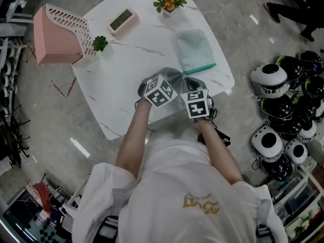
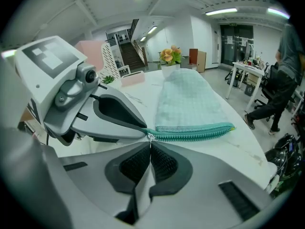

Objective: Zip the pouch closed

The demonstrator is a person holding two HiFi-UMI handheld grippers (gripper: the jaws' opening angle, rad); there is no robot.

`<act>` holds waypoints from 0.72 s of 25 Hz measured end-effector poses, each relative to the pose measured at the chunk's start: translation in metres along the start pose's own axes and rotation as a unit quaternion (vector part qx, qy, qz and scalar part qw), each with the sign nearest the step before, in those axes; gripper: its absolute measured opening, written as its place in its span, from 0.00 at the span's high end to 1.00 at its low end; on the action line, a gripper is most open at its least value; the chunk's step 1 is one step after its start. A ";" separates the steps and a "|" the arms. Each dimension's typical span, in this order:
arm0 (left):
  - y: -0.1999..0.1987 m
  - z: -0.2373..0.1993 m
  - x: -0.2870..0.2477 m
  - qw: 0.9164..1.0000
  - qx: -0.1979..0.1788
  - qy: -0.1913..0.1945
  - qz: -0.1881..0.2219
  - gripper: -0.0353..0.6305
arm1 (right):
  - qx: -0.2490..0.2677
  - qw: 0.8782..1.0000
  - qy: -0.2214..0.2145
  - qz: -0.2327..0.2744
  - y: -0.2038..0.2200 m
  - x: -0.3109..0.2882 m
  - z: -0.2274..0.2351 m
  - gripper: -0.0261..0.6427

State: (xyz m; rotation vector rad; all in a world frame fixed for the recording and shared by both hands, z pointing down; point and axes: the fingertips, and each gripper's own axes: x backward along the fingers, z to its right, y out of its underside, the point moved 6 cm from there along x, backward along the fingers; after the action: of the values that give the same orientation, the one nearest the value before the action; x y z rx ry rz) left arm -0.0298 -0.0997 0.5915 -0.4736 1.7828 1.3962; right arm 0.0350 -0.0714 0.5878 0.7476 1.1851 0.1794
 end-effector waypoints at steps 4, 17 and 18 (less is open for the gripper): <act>-0.001 0.001 0.000 1.000 0.000 0.002 -0.002 0.88 | 0.010 1.000 0.001 -0.003 0.000 0.002 0.002 0.94; 0.001 0.003 0.002 1.000 0.014 0.013 -0.002 0.89 | 0.029 1.000 0.000 -0.012 0.000 0.006 0.003 0.94; 0.001 0.003 0.003 1.000 0.015 0.013 -0.002 0.89 | 0.030 0.999 0.000 -0.013 0.000 0.006 0.003 0.94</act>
State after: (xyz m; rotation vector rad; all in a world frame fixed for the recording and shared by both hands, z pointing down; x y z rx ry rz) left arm -0.0310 -0.0958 0.5900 -0.4817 1.8204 1.3641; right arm 0.0401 -0.0697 0.5836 0.7842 1.2038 0.1241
